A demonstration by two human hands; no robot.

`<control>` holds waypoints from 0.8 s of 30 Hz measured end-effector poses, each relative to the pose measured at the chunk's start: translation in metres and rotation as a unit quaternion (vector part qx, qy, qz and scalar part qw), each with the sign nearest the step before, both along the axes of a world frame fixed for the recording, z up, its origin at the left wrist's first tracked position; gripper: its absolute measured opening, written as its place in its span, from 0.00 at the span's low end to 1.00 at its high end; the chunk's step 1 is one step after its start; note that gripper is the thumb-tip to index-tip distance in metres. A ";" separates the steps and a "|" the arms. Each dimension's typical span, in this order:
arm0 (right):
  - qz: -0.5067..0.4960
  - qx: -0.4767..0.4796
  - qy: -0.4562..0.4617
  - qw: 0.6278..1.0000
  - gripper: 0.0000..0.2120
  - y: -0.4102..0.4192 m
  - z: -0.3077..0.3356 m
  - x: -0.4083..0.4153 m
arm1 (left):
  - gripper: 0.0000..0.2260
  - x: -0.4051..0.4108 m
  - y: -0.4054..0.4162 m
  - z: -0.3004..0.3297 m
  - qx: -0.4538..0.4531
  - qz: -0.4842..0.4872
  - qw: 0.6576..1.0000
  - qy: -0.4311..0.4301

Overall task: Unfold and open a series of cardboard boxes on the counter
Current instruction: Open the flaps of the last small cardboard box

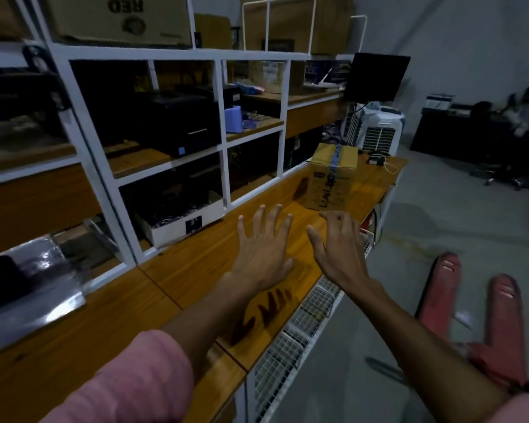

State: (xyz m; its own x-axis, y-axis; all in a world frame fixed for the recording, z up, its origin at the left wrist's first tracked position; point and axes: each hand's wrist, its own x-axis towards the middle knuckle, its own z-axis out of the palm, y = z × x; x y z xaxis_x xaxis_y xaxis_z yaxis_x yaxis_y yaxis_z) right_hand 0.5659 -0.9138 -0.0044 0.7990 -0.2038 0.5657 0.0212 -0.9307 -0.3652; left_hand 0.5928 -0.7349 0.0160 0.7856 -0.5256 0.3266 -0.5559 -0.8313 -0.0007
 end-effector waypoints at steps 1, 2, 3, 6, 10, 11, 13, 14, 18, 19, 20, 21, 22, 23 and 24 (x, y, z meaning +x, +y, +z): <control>-0.001 -0.001 -0.001 1.000 0.27 -0.001 0.001 0.008 | 0.39 0.010 0.000 0.000 0.002 0.003 1.000 0.002; 0.001 -0.003 -0.003 1.000 0.27 -0.002 0.001 0.017 | 0.39 0.019 0.001 -0.001 0.000 0.006 1.000 0.006; 0.004 -0.004 -0.005 1.000 0.26 -0.003 0.001 0.026 | 0.39 0.027 0.001 -0.002 -0.001 0.008 1.000 0.009; 0.010 -0.008 -0.002 1.000 0.26 -0.004 -0.006 0.047 | 0.38 0.047 -0.002 -0.013 -0.003 0.013 1.000 0.016; 0.036 -0.013 0.022 0.999 0.27 -0.004 -0.028 0.068 | 0.38 0.066 -0.006 -0.031 0.000 0.028 0.999 0.019; 0.050 -0.015 0.029 0.998 0.28 -0.005 -0.033 0.074 | 0.38 0.070 -0.006 -0.035 0.001 0.033 0.999 0.021; 0.073 -0.015 0.041 0.996 0.29 -0.006 -0.039 0.090 | 0.38 0.081 -0.006 -0.044 -0.008 0.042 0.999 0.022; 0.082 -0.016 0.046 0.996 0.29 -0.007 -0.041 0.099 | 0.37 0.089 -0.006 -0.048 -0.011 0.048 0.999 0.020; 0.123 -0.024 0.045 0.991 0.27 -0.019 -0.049 0.146 | 0.37 0.124 -0.019 -0.061 -0.020 0.080 0.996 0.019; 0.135 -0.028 0.038 0.990 0.27 -0.025 -0.053 0.158 | 0.37 0.134 -0.026 -0.066 -0.021 0.085 0.996 0.019; 0.144 -0.031 0.030 0.989 0.27 -0.034 -0.056 0.172 | 0.37 0.145 -0.037 -0.070 -0.021 0.088 0.996 0.016; 0.152 -0.031 0.021 0.988 0.26 -0.044 -0.060 0.187 | 0.37 0.156 -0.049 -0.074 -0.019 0.090 0.996 0.011; 0.160 -0.030 0.012 0.987 0.25 -0.057 -0.064 0.203 | 0.37 0.170 -0.064 -0.078 -0.017 0.094 0.995 0.003; 0.169 -0.030 0.005 0.985 0.25 -0.072 -0.069 0.220 | 0.37 0.185 -0.080 -0.082 -0.017 0.097 0.995 -0.007; 0.174 -0.029 -0.003 0.984 0.24 -0.088 -0.073 0.238 | 0.36 0.202 -0.097 -0.086 -0.021 0.099 0.995 -0.015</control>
